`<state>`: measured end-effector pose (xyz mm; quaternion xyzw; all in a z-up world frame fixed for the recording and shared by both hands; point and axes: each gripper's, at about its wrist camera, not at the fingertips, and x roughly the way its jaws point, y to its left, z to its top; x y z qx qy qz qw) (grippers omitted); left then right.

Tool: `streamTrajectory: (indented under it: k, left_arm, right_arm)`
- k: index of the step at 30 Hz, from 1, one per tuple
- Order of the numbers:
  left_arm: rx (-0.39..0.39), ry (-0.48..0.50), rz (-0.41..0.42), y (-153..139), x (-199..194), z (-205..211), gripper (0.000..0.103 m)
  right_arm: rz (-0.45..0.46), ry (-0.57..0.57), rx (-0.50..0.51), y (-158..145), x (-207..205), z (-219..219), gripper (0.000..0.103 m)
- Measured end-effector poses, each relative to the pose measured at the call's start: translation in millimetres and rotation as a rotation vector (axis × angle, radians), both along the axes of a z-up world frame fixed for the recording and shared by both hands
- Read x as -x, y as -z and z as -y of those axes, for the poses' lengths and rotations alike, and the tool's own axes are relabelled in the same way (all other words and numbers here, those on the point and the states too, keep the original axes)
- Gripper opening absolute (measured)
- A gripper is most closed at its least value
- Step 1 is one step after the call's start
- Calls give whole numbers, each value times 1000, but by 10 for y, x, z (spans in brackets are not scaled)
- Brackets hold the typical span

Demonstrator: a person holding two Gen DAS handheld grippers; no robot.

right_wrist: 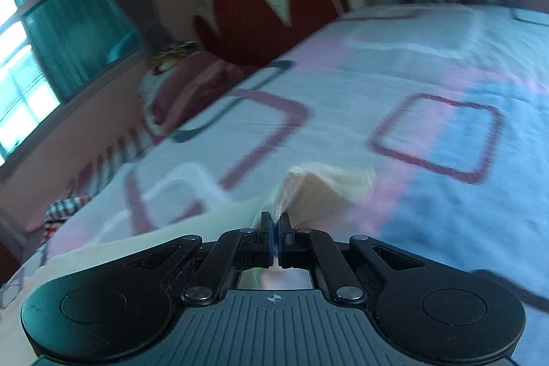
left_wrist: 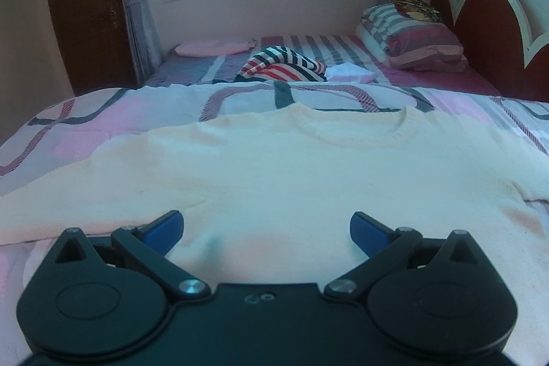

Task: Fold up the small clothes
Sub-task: 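Grasp the sleeve cuff with the right tool and lift it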

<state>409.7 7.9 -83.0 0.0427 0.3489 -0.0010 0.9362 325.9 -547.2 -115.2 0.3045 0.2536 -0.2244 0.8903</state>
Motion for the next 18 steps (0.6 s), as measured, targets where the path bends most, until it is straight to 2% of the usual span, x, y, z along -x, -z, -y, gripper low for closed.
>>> streamTrajectory:
  k: [2, 7, 12, 18]
  left_arm:
    - [-5, -18, -7, -22, -16, -64, 103]
    - [-84, -41, 3, -20, 19, -138, 103]
    - [-6, -55, -13, -54, 112, -252, 103]
    - [11, -81, -18, -131, 215, -341, 103]
  right_arm:
    - [10, -33, 18, -48, -115, -136, 1]
    - [36, -127, 28, -168, -347, -522, 1]
    - [41, -285, 53, -282, -551, -1152, 1]
    - [41, -437, 44, -303, -761, -1940, 1]
